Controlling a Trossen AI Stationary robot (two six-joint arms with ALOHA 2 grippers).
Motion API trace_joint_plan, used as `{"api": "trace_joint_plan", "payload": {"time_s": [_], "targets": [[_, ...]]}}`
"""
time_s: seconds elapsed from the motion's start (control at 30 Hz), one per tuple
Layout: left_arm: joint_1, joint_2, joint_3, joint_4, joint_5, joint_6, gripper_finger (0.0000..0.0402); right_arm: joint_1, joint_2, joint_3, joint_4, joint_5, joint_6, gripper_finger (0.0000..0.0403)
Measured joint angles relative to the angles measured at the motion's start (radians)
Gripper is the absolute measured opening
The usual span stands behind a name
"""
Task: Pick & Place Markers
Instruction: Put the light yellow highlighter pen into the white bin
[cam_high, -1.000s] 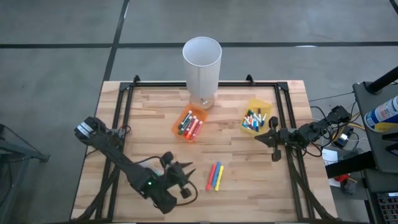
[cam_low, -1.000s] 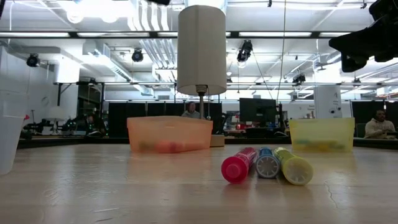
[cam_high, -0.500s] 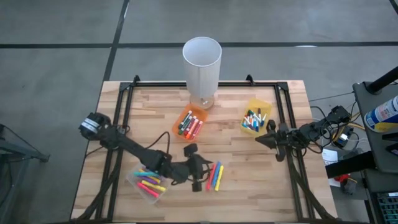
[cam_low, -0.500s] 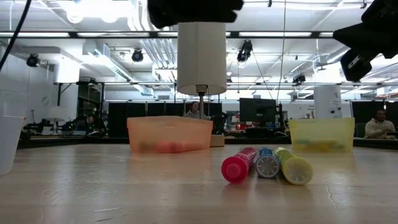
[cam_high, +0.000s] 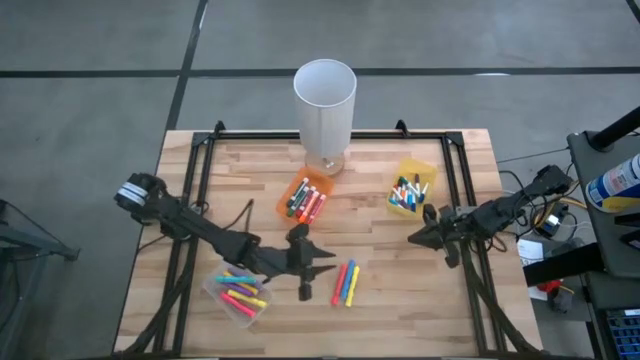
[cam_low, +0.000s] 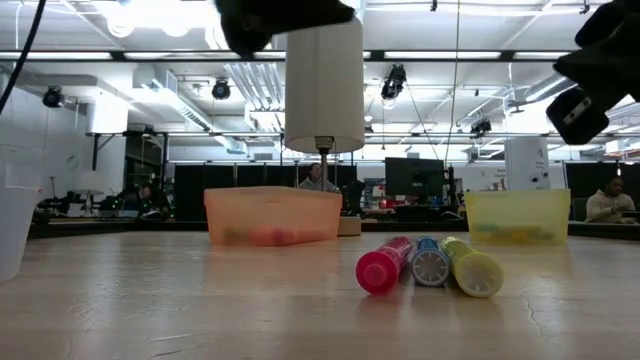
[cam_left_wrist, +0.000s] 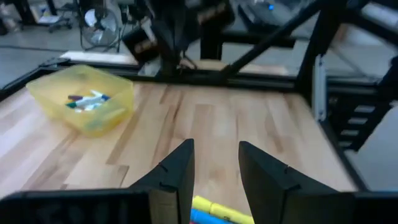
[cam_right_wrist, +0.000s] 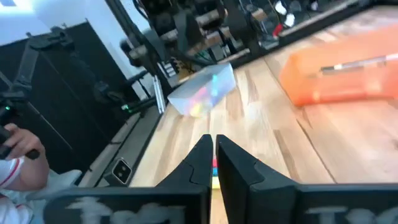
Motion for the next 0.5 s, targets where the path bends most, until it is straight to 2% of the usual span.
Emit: {"api": "trace_joint_plan", "payload": {"time_s": [0.17,0.27,0.5], "targets": [[0.0,-0.086,-0.084,0.116,-0.001,-0.008,0.0119,0.0,0.18,0.0,0.147,0.0,0.024,0.0047],[0.0,-0.121,-0.123,0.166,-0.004,-0.008,0.0119,0.0,0.304,0.012,0.257,0.001,-0.03,0.0078],[0.004,-0.156,-0.142,0.184,-0.009,0.021,0.0119,0.0,0.643,0.2,0.244,0.02,-0.173,0.0159]]}}
